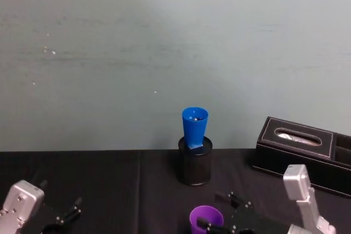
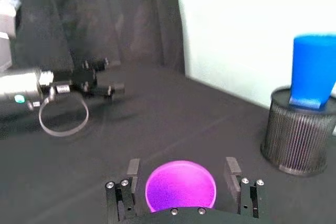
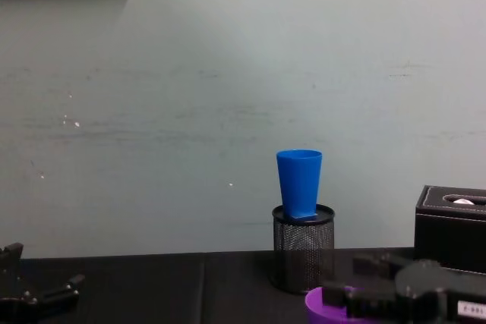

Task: Pick up one cup with a gripper and tap it against the other cup.

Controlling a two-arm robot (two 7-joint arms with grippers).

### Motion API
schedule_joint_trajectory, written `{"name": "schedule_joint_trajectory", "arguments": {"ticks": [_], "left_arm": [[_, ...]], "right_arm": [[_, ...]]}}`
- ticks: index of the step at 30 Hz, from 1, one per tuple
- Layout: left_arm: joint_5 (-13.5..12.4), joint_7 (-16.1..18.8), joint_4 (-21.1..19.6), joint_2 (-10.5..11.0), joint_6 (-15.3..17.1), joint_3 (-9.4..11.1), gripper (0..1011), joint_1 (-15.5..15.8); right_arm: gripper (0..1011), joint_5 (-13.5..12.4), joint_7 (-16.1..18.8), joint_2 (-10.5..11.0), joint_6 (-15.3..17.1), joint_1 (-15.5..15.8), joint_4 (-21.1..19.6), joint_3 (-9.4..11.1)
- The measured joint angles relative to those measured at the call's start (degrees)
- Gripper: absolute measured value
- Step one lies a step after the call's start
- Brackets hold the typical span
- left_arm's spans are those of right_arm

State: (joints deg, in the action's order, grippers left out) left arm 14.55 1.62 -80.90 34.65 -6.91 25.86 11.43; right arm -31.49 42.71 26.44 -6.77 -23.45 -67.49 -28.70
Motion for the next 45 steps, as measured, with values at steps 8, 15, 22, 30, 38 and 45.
{"name": "schedule_joint_trajectory", "arguments": {"ticks": [8, 15, 22, 30, 38, 45], "left_arm": [[0.0, 0.0, 0.0, 0.0, 0.0, 0.0, 1005, 0.0], [0.0, 0.0, 0.0, 0.0, 0.0, 0.0, 1005, 0.0], [0.0, 0.0, 0.0, 0.0, 0.0, 0.0, 1005, 0.0], [0.0, 0.0, 0.0, 0.0, 0.0, 0.0, 1004, 0.0], [0.0, 0.0, 0.0, 0.0, 0.0, 0.0, 1004, 0.0], [0.0, 0.0, 0.0, 0.0, 0.0, 0.0, 1005, 0.0]], "right_arm": [[1003, -1.4, -4.6, 0.1, -2.5, 3.1, -4.4, 3.8], [1003, -0.2, -16.1, -1.9, 0.2, 6.0, -5.5, 7.9], [1003, 0.9, -22.7, -4.0, 2.9, 6.6, -3.9, 10.1], [1003, 2.1, -22.1, -4.5, 3.5, 5.7, -2.1, 9.9], [1003, 2.1, -22.3, -4.5, 3.5, 5.8, -2.3, 10.0], [1003, 2.0, -22.5, -4.5, 3.4, 5.9, -2.5, 10.0]]}}
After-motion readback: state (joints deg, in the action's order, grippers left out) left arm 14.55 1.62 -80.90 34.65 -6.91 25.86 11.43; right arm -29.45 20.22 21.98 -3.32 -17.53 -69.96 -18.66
